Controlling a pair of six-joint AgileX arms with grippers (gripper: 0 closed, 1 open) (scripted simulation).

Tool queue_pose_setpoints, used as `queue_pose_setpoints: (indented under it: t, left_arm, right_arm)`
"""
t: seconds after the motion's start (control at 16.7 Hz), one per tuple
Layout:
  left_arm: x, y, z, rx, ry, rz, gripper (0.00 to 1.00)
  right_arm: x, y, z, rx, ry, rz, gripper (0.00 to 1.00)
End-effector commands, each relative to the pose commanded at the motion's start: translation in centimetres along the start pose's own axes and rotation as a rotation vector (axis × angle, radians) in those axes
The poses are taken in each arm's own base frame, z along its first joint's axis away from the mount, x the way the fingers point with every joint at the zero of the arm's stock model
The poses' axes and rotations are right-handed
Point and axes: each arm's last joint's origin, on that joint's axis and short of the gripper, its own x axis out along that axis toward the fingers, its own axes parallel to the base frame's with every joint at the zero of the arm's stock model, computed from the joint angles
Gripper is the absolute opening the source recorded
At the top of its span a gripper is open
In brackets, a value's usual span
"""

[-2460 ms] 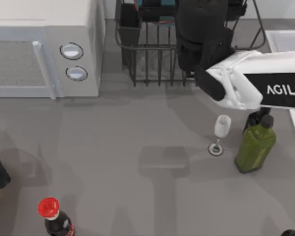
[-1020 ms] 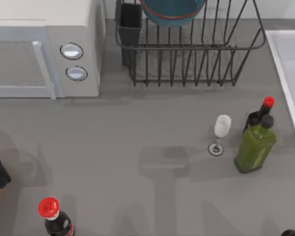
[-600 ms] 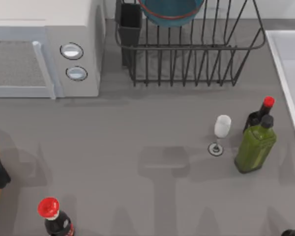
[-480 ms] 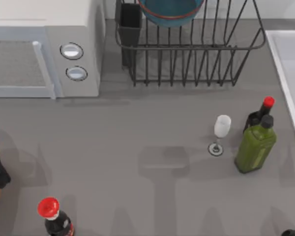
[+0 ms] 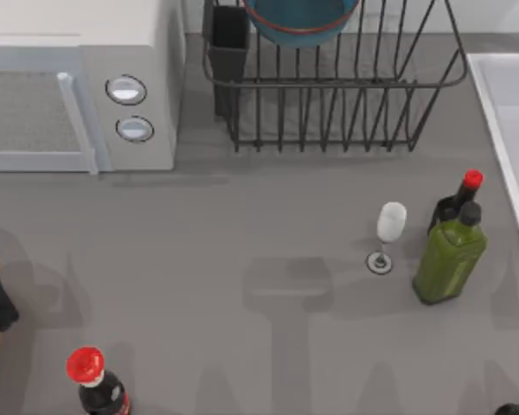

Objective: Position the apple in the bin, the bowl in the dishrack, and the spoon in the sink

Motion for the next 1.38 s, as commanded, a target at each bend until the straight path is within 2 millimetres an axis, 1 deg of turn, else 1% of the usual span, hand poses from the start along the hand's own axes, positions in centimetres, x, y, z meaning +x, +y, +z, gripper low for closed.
queue_pose_setpoints:
  t: [0.18, 0.42, 0.72, 0.96, 1.2, 1.38]
  left_arm:
    - [0.0, 0.0, 0.0, 0.000, 0.000, 0.000, 1.00]
    - [0.0, 0.0, 0.0, 0.000, 0.000, 0.000, 1.00]
    - [0.0, 0.0, 0.0, 0.000, 0.000, 0.000, 1.00]
    - [0.0, 0.0, 0.0, 0.000, 0.000, 0.000, 1.00]
    - [0.0, 0.0, 0.0, 0.000, 0.000, 0.000, 1.00]
    - [0.0, 0.0, 0.0, 0.000, 0.000, 0.000, 1.00]
  right_arm:
    - [0.4, -0.1, 0.7, -0.017, 0.180, -0.007, 1.00]
    - [1.6, -0.4, 1.9, -0.042, 0.500, -0.009, 1.00]
    - [3.9, -0.8, 3.1, -0.060, 0.923, 0.007, 1.00]
    - [5.9, -1.1, 3.5, -0.061, 1.212, 0.033, 1.00]
    - [7.4, -1.5, 3.6, -0.055, 1.402, 0.057, 1.00]
    - [7.8, -1.5, 3.7, -0.052, 1.451, 0.064, 1.00]
